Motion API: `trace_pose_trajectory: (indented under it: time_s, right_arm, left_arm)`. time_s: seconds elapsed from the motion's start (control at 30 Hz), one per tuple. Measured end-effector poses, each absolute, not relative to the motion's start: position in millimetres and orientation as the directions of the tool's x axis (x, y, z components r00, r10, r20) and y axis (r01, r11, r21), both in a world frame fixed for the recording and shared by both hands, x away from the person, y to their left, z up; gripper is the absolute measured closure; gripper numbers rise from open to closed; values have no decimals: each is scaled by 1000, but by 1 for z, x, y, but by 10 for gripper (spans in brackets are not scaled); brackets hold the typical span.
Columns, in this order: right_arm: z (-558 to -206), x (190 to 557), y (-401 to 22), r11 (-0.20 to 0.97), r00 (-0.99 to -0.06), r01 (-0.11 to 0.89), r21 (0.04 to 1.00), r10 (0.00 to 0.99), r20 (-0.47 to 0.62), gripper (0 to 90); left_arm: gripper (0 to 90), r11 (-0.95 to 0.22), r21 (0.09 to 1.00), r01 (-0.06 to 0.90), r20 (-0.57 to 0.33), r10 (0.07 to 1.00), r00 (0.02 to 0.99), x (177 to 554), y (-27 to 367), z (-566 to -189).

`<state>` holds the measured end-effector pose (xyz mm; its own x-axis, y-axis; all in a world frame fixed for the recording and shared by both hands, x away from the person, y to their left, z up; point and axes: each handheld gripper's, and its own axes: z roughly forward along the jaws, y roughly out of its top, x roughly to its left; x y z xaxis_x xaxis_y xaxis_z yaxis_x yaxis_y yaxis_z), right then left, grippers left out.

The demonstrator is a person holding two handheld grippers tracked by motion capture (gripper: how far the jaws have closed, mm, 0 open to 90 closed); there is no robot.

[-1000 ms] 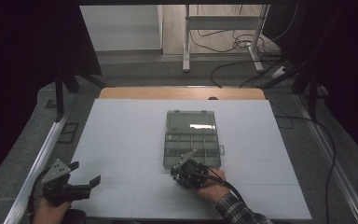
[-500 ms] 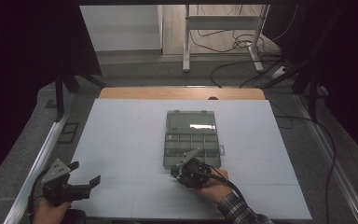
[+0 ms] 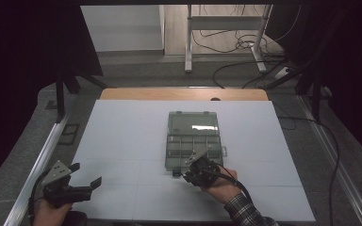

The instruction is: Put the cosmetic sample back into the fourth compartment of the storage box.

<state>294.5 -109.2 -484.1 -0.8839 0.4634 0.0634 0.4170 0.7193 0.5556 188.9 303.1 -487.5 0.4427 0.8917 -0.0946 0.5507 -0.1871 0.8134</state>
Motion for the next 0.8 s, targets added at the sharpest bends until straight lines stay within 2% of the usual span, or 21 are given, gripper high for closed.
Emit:
trace_pose_trajectory:
  time_s: [0.8]
  right_arm:
    - [-465,309,-136,645,-830,461,609,556,39,801]
  left_arm:
    - [14,-186,813,552,-97,891,444,189,303,-488]
